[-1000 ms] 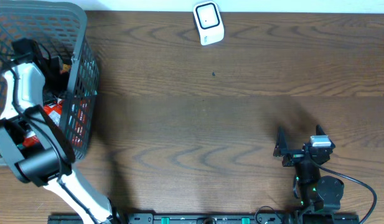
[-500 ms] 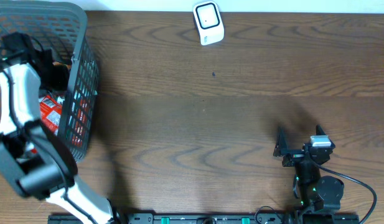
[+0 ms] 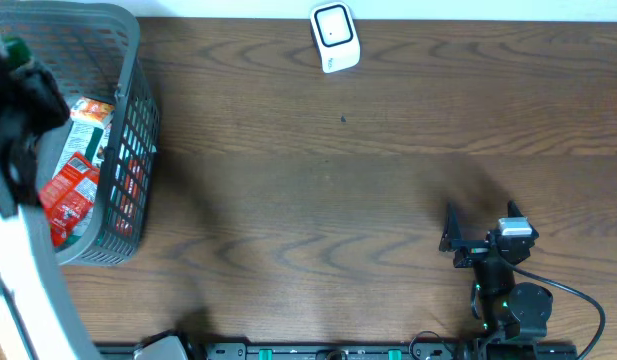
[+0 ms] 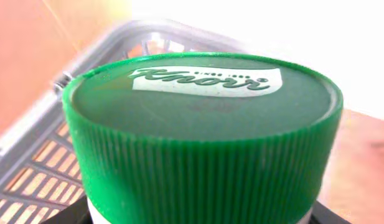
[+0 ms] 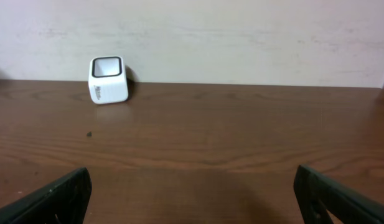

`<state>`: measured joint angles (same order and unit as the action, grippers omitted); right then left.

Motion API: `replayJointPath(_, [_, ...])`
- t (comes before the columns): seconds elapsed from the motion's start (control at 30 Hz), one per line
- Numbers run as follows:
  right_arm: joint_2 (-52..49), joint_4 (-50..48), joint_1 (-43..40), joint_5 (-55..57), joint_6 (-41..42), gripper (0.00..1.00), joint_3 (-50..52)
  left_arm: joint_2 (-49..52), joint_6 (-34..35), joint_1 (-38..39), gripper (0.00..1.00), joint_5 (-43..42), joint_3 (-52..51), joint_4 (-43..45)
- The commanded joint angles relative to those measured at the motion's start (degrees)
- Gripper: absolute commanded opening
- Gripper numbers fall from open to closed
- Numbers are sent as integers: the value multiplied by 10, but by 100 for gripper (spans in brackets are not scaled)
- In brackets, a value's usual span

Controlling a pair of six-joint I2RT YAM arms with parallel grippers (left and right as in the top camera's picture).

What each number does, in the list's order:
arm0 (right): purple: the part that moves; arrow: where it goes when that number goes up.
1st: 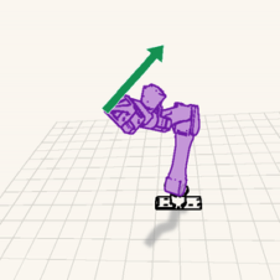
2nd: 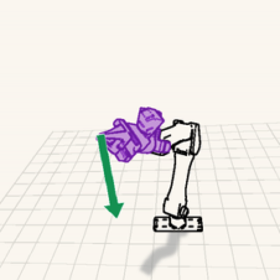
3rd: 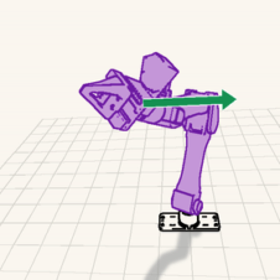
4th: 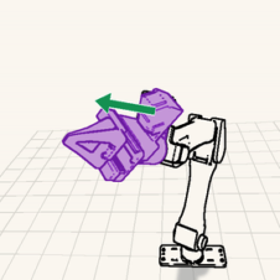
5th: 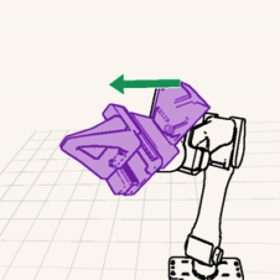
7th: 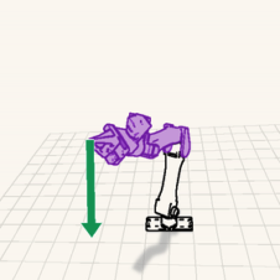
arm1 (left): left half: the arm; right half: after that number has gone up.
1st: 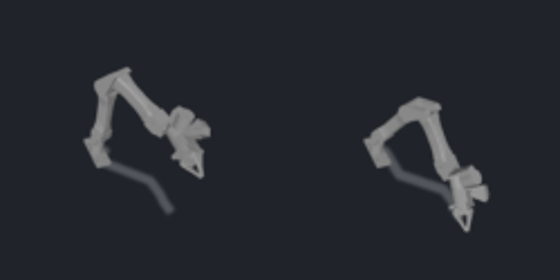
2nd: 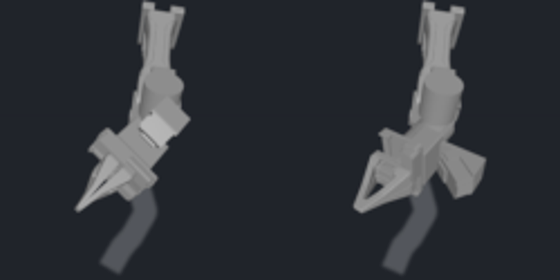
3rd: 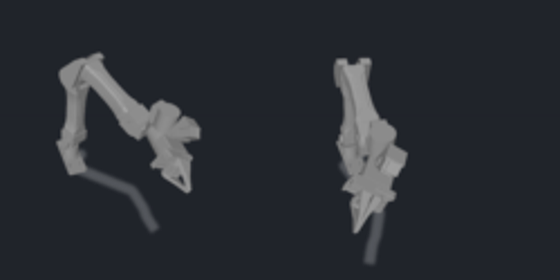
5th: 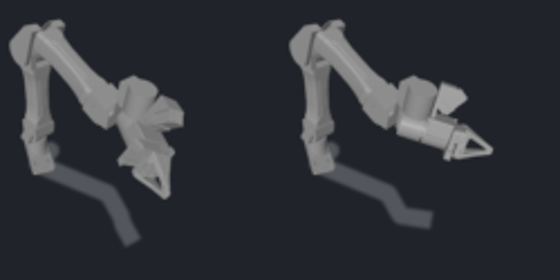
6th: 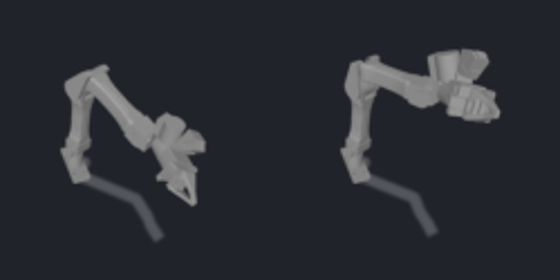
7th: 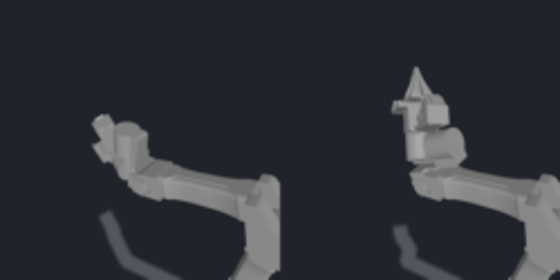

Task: Scan the item barcode
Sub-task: 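Lift the jar out of the basket toward the table center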

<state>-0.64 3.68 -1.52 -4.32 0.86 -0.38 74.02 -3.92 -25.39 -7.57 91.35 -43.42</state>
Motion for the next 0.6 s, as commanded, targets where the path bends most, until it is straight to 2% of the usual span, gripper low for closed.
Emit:
replayJointPath(0.0, [3, 2, 1, -3, 8, 99, 1, -54, 40, 5, 54, -63, 12, -14])
replayJointPath(0.17, [3, 2, 1, -3, 8, 99, 1, -94, 53, 43, 54, -70, 12, -80])
replayJointPath(0.33, [3, 2, 1, -3, 8, 99, 1, -89, 53, 104, 54, -70, 12, -142])
replayJointPath(0.57, [3, 2, 1, -3, 8, 99, 1, -74, 54, 191, 54, -70, 10, -179])
